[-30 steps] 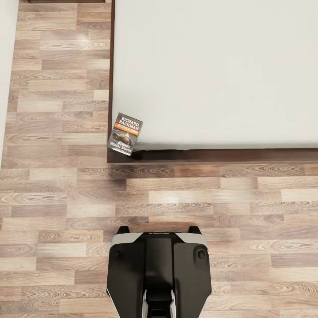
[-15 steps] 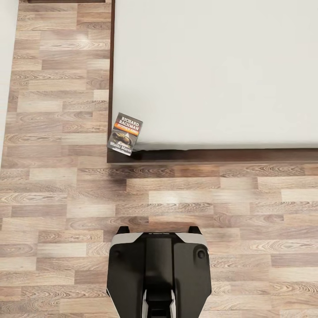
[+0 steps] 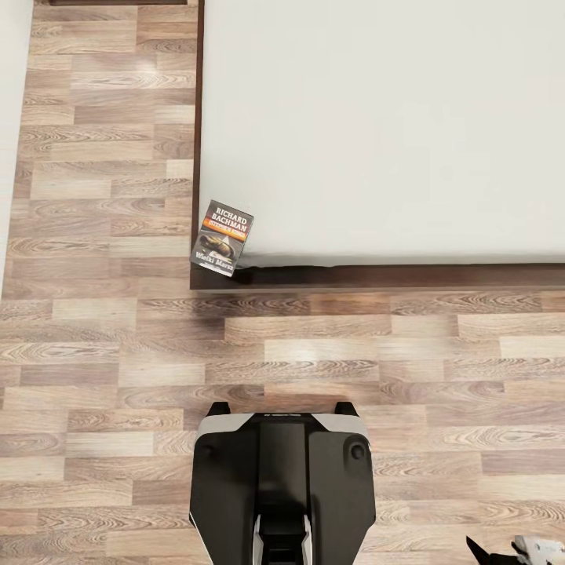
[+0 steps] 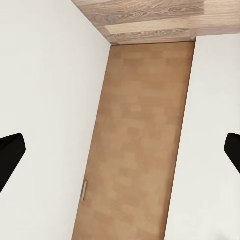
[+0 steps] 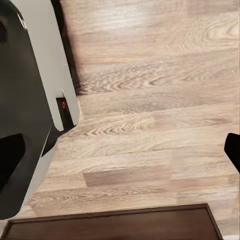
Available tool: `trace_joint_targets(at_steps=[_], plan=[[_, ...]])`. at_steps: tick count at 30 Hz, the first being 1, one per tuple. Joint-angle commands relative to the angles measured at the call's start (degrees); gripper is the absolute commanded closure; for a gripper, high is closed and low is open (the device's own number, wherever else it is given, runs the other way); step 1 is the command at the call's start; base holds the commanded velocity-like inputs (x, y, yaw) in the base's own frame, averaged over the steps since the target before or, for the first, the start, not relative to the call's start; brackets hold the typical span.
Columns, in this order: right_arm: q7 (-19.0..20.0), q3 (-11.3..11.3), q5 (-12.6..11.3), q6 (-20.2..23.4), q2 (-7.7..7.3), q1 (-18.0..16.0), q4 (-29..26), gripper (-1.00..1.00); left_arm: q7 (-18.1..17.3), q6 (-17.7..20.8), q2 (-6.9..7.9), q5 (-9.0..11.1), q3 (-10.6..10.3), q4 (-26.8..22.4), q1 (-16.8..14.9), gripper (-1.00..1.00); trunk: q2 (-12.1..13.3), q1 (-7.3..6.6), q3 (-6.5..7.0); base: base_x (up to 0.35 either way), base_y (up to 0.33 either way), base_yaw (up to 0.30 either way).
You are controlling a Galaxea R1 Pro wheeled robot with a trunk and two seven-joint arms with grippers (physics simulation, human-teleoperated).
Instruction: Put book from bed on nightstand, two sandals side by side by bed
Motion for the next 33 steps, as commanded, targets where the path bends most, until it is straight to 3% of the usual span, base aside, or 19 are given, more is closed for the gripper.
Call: trace_joint_targets(at_steps=[1,4,7,8,12,17,25,33], plan=[[1.7,-0.2,-0.3,0.9,0.01,0.0,-0.7,-1.00,0.2,0.4,0.02,0.3,-0.5,-0.1,0.0,-1.00,-0.1,0.03,-0.05,0.000,0.000,0.000],[4.3,-0.3,-0.7,3.3,0.02,-0.1,-1.8,-1.00,0.2,0.4,0.02,0.3,-0.5,-0.1,0.0,-1.00,-0.1,0.03,-0.05,0.000,0.000,0.000],[8.3,-0.3,-2.9,6.8,0.03,-0.1,-3.5,-1.00,0.2,0.4,0.02,0.3,-0.5,-0.1,0.0,-1.00,-0.1,0.03,-0.05,0.000,0.000,0.000],[8.3,-0.3,-2.9,6.8,0.03,-0.1,-3.5,-1.00,0.2,0.4,0.02,0.3,-0.5,-0.1,0.0,-1.00,-0.1,0.03,-0.05,0.000,0.000,0.000],[13.4,-0.2,-6.5,9.7,-0.02,-0.2,-4.8,-1.00,0.2,0.4,0.02,0.3,-0.5,-0.1,0.0,-1.00,-0.1,0.03,-0.05,0.000,0.000,0.000],[17.4,-0.1,-8.5,11.2,-0.09,-0.3,-5.6,-1.00,0.2,0.4,-0.03,0.3,-0.5,-0.1,0.0,-1.00,-0.1,0.03,-0.05,0.000,0.000,0.000],[21.8,-0.3,-9.6,12.8,-0.59,-2.2,-6.4,-1.00,0.2,0.4,-0.02,0.3,-0.5,-0.1,0.0,-1.00,-0.1,0.03,-0.05,0.000,0.000,0.000],[28.4,-0.7,-9.9,18.0,-2.02,-4.3,-8.8,-1.00,0.2,0.4,-0.01,0.3,-0.5,-0.1,0.0,-1.00,-0.1,0.03,-0.05,0.000,0.000,0.000]])
